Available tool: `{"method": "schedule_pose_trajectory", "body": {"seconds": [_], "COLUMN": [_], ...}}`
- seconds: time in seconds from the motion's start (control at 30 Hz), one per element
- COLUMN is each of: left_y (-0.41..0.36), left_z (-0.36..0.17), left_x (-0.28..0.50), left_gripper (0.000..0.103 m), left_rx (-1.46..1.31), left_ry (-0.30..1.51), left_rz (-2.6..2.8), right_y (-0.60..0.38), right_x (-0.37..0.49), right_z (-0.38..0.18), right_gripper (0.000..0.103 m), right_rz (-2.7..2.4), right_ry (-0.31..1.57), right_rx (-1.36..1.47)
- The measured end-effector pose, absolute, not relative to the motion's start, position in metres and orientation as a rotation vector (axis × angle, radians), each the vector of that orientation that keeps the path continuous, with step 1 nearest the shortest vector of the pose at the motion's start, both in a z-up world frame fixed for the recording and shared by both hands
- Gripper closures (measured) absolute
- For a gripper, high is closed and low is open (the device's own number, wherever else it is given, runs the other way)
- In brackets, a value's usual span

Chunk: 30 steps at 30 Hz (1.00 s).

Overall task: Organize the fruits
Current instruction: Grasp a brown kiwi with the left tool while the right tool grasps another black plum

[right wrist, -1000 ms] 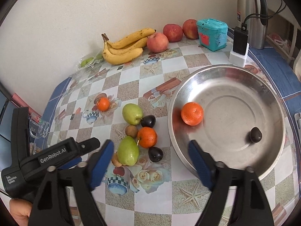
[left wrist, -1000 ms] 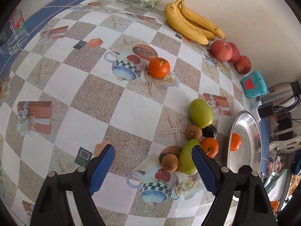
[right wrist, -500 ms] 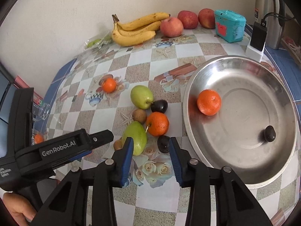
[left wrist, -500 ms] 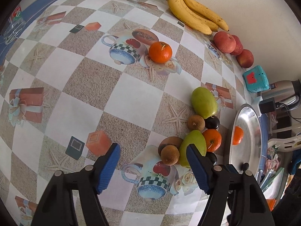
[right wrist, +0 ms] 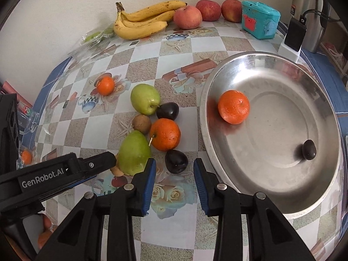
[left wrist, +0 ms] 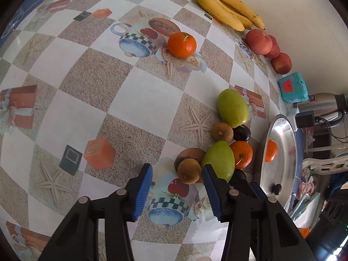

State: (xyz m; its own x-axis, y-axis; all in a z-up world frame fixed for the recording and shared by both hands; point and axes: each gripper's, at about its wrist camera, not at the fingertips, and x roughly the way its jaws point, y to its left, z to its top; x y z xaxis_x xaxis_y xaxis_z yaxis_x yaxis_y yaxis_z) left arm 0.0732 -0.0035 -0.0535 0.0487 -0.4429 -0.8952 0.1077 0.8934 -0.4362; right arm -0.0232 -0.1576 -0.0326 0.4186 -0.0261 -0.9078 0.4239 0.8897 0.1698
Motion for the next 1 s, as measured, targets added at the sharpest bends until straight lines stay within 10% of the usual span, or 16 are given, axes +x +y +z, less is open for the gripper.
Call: {"method": "schedule_pose_trajectory", "body": {"seconds": [1.0], "left_y": [0.025], "left_z": [-0.057], "left_x": [0.073], "left_gripper": [0.087], "left_rx": [-0.526], "left_ry": [1.484], "left_rz": [-0.396], "right_y": [-0.162], "right_x": [-0.019], "right_z": [-0.039], "right_gripper": [0.066], "right_rz": [-0.307], "right_ry": [1.112], "right_rx": [0.441]}}
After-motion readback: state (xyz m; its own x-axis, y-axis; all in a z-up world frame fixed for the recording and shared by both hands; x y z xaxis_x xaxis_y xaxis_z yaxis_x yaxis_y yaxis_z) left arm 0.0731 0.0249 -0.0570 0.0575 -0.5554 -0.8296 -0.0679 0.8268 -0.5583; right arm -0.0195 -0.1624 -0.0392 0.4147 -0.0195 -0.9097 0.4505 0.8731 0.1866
